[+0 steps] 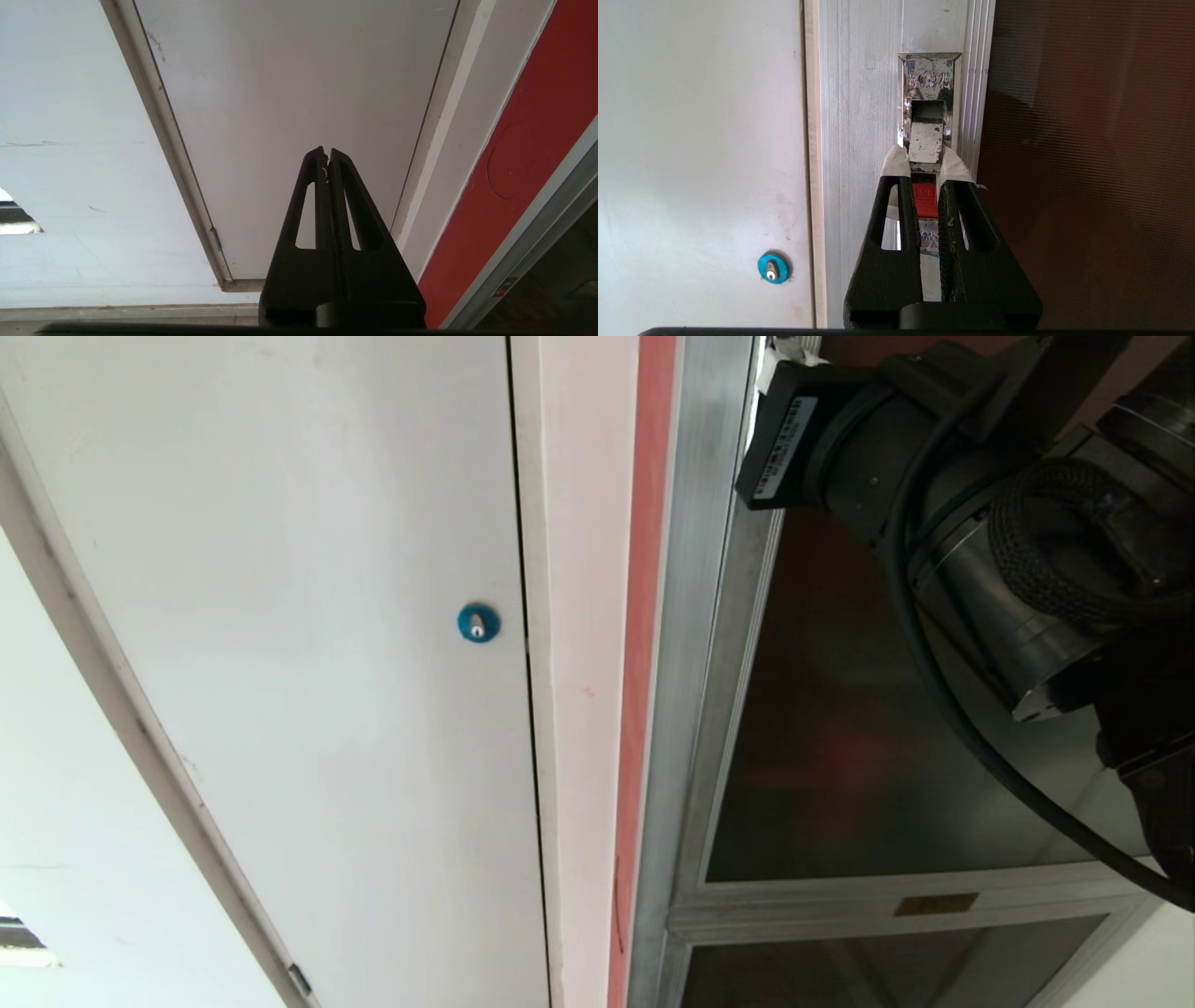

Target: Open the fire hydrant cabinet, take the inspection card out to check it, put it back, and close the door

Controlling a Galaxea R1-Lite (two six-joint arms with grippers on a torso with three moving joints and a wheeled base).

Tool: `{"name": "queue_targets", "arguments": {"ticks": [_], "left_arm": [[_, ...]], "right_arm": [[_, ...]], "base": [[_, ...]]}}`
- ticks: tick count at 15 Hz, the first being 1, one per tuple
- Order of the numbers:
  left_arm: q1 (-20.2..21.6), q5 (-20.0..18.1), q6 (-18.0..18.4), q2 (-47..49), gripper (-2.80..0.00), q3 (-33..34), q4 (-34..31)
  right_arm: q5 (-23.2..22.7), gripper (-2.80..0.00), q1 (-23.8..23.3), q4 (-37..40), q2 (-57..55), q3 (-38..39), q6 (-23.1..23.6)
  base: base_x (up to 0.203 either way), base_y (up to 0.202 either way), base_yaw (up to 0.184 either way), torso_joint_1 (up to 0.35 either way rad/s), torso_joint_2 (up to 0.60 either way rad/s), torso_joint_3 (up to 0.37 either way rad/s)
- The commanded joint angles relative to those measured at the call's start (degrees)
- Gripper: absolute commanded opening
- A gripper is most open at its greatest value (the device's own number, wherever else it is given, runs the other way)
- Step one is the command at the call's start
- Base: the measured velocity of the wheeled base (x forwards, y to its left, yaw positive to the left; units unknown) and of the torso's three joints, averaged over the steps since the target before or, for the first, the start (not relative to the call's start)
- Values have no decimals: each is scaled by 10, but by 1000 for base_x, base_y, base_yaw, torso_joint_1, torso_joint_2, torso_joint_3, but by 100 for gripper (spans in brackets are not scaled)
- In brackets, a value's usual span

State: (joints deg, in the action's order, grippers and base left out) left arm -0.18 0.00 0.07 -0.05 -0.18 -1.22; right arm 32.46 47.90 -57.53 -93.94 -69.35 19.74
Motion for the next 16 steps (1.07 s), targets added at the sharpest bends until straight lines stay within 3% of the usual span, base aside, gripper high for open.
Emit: {"name": "queue_targets", "arguments": {"ticks": [1, 16], "left_arm": [[0, 0, 0, 0, -280, 0, 0], [0, -1, 0, 0, -280, 0, 0]], "right_arm": [[3, -280, 2, -5, 7, 1, 1], [20, -280, 28, -4, 60, 42, 6]], "base": [[0, 0, 0, 0, 0, 0], [0, 0, 0, 0, 0, 0]]}}
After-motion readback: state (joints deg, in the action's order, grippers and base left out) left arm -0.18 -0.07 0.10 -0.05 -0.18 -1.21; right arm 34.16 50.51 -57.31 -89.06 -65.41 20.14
